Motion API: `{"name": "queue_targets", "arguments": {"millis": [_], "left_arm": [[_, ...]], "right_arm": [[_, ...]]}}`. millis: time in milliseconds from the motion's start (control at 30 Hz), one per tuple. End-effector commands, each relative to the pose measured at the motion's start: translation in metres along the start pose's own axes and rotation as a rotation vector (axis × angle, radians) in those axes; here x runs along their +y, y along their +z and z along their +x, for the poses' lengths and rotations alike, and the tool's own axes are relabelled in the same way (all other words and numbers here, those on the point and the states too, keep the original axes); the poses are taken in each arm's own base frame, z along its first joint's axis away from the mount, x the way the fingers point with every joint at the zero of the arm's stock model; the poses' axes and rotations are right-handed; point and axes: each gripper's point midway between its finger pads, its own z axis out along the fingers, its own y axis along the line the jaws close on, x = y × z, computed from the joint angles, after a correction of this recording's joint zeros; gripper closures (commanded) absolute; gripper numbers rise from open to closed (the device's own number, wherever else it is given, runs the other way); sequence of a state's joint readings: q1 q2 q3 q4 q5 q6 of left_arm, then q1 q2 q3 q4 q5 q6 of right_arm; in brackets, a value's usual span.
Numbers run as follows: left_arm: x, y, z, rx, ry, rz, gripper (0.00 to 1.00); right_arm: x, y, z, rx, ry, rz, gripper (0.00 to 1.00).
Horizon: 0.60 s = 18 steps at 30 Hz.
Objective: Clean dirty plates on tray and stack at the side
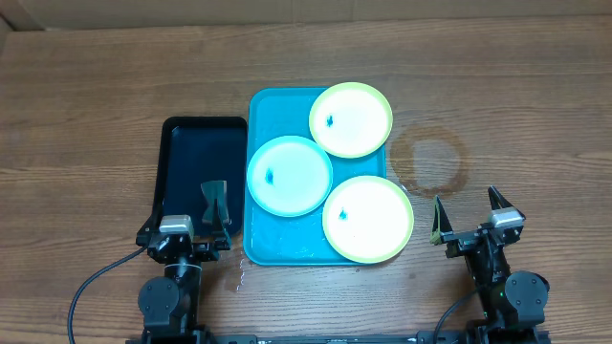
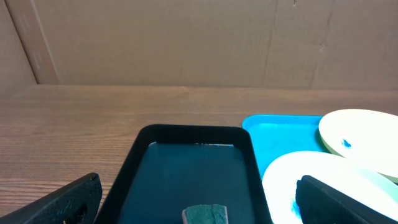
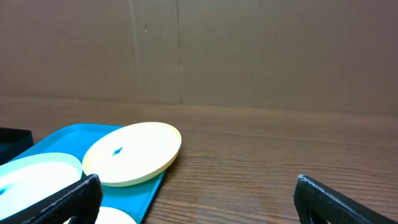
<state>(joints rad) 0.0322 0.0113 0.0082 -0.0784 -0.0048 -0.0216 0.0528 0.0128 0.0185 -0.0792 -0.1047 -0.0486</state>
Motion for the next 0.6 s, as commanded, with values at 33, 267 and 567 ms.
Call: {"name": "queue_targets", "arguments": {"millis": [33, 267, 567], "left_arm": [[-0.0022, -0.0002, 0.0, -0.004, 0.018, 0.011, 0.0], [-0.003, -0.0002, 0.0001, -0.003, -0.005, 0.015, 0.0], [-0.0098, -0.0004, -0.0006, -0.005, -0.053, 0.055, 0.0]], "right_arm": [[0.0009, 0.0002, 0.0025, -0.001, -0.001, -0.007, 0.0], [0.0023, 0.0001, 0.0022, -0.001, 0.11, -0.015, 0.0], [0.0032, -0.0022, -0.0036, 0.01, 0.237, -0.017, 0.0]]}}
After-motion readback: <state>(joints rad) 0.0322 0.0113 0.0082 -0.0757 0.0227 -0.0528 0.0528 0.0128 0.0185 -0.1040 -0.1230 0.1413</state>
